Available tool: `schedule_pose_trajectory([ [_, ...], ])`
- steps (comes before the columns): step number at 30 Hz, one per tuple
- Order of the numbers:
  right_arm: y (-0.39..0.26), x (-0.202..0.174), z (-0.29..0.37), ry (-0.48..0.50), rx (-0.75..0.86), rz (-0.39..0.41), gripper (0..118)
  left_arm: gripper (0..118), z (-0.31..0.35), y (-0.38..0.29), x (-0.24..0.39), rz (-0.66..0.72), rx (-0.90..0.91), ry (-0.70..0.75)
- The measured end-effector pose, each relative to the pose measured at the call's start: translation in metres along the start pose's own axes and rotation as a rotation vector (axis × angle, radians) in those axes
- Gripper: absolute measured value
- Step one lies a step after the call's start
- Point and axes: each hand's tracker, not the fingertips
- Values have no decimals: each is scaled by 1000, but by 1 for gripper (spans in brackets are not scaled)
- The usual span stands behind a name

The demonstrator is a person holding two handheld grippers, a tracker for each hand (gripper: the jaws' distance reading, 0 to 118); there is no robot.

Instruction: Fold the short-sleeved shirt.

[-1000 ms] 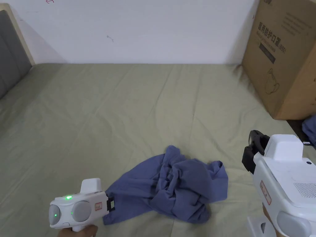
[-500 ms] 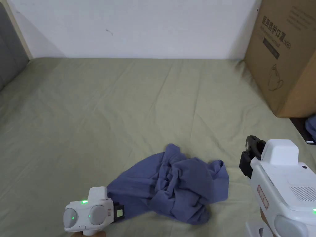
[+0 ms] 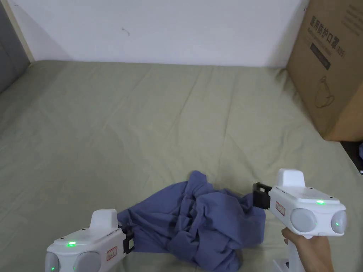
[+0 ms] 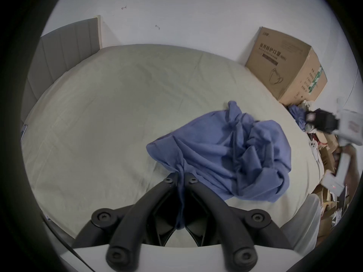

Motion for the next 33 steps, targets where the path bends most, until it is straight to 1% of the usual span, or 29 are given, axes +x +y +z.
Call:
schedule_pose_trajectory([
  [2, -2, 1, -28, 9, -44, 18, 88, 4, 2, 3, 1, 2, 10, -7],
  [3, -3, 4, -44, 1, -75, -9, 88, 4, 2, 3, 0, 4, 11, -9],
  [5, -5, 7, -69, -3, -160, -26, 88, 4, 2, 2, 0, 4, 8, -10],
  [6, -8, 8, -79, -1, -180, -30, 87, 4, 0, 2, 0, 4, 7, -10],
  [8, -16, 9, -98, -1, -219, -52, 79, 4, -1, 1, 0, -4, 1, -11],
  [9, -18, 9, -104, -15, -257, -51, 71, 4, -1, 1, 0, -7, 0, -10],
  [10, -21, 9, -108, -8, -276, -53, 60, 4, -3, 1, 0, -9, -1, -11],
  [11, -25, 3, -104, 33, -277, -61, 47, 4, -3, 1, 0, -11, -3, -13],
  [12, -26, 1, -98, 42, -251, -66, 35, 4, -3, 1, 0, -12, -1, -12],
  [13, -24, -2, -92, 37, -239, -66, 16, 4, -2, 0, -1, -12, -1, -14],
  [14, -22, -4, -89, 48, -234, -55, 3, 4, -1, 1, 0, -11, -1, -15],
  [15, -20, 3, -88, 47, -211, -42, 2, 4, -1, 1, 0, -8, 3, -18],
  [17, -14, 3, -74, 41, -156, 8, 2, 4, 2, 1, 0, -2, 8, -28],
  [19, -7, 1, -46, 46, -121, 3, 2, 4, 7, 5, -1, 14, 19, -44],
  [20, -4, 2, -33, 70, -86, -4, 2, 4, 10, 7, -2, 27, 27, -56],
  [21, 2, 4, -19, 74, -64, -7, 2, 4, 12, 11, -3, 49, 36, -74],
  [23, 20, 12, 9, 72, 0, 25, 2, 4, 18, 22, -7, 95, 53, -118],
  [27, 61, 21, 69, 77, 121, 27, 2, 4, 35, 61, -16, 169, 122, -183],
  [30, 91, 24, 102, 44, 209, 52, 2, 4, 47, 102, -22, 154, 195, -177],
  [33, 130, 37, 121, 38, 279, 48, 2, 4, 62, 151, -25, 97, 277, -141],
])
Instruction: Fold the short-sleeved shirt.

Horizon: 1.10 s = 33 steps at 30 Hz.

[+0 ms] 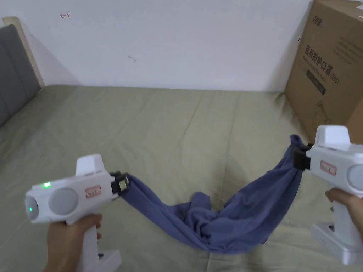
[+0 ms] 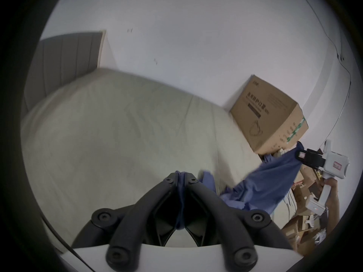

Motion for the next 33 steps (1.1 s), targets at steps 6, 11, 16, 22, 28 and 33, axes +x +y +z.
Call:
schedule_pose_trajectory([
  [6, 76, 17, -3, -67, 109, 16, 2, 4, 2, 105, 12, -87, 138, 53],
  [11, 130, 19, -9, -114, 199, 12, 2, 3, 4, 182, 30, -149, 227, 87],
  [16, 175, 15, -12, -146, 279, 8, 2, 3, 1, 245, 41, -168, 282, 116],
  [22, 204, 2, -19, -186, 343, 27, 2, 3, -20, 290, 38, -217, 339, 201],
  [28, 200, 0, -51, -195, 339, 8, 2, 3, -59, 300, 23, -236, 339, 245],
  [33, 167, -3, -89, -185, 280, -4, 2, 3, -93, 271, -1, -215, 279, 260],
])
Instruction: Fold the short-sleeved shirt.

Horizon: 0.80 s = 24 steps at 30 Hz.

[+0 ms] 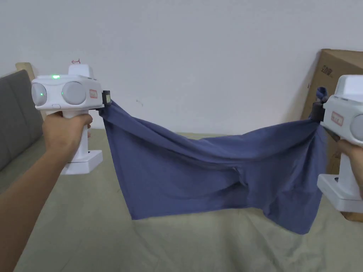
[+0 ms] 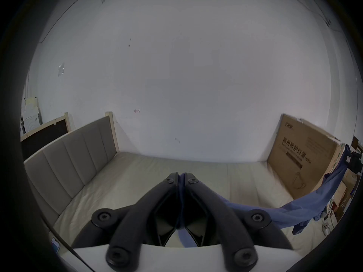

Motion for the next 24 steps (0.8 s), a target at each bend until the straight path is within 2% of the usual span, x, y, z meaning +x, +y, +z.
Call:
schedule_pose_trajectory([
  [7, -84, -7, -15, 1, -127, -45, 2, 3, -17, -86, -13, 22, -142, -1],
  [12, -140, -7, -1, 9, -193, -59, 2, 3, -1, -151, -22, 38, -221, -15],
  [20, -203, -10, 89, 22, -247, -89, 2, 3, 71, -243, -46, 88, -290, -32],
  [24, -230, -4, 139, 24, -264, -140, 2, 3, 113, -280, -59, 128, -314, -36],
])
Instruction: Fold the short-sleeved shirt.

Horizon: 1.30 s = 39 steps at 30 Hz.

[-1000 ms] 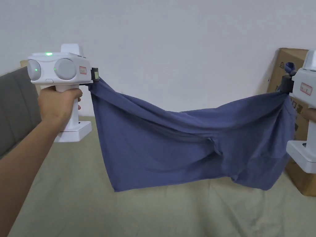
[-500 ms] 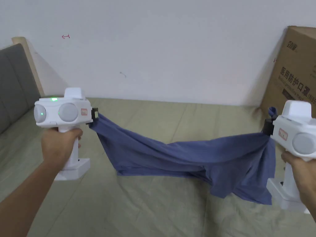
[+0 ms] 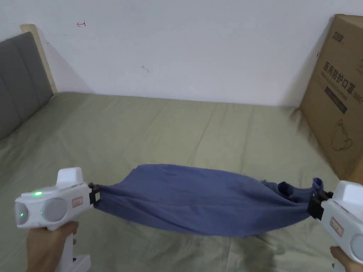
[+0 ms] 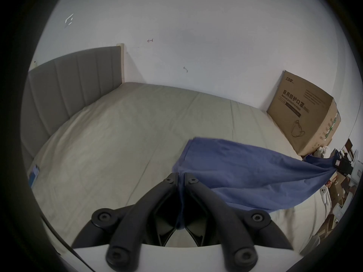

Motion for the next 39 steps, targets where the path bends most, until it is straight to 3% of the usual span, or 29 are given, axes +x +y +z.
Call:
schedule_pose_trajectory([
  [8, -66, 23, 64, -39, -42, -117, 2, 3, 50, -72, -23, 22, -28, 19],
  [20, -155, 50, 84, -148, -259, -135, 2, 3, 84, -148, -41, 7, -149, 80],
  [29, -189, 54, 45, -193, -472, -119, 5, 5, 38, -173, -45, 34, -361, 138],
  [31, -185, 55, 46, -197, -464, -127, 10, 27, 35, -171, -44, 56, -379, 135],
  [33, -175, 57, 52, -173, -437, -127, 34, 65, 38, -162, -39, 68, -378, 137],
  [34, -168, 57, 54, -168, -416, -115, 41, 72, 42, -157, -37, 84, -374, 134],
  [35, -158, 57, 57, -160, -388, -92, 41, 72, 45, -151, -33, 98, -352, 126],
  [36, -147, 57, 62, -143, -349, -80, 70, 93, 53, -143, -28, 103, -320, 113],
  [37, -137, 53, 69, -137, -308, -70, 82, 102, 58, -135, -23, 98, -285, 104],
  [39, -111, 48, 81, -117, -221, -41, 86, 103, 68, -116, -10, 64, -216, 87],
])
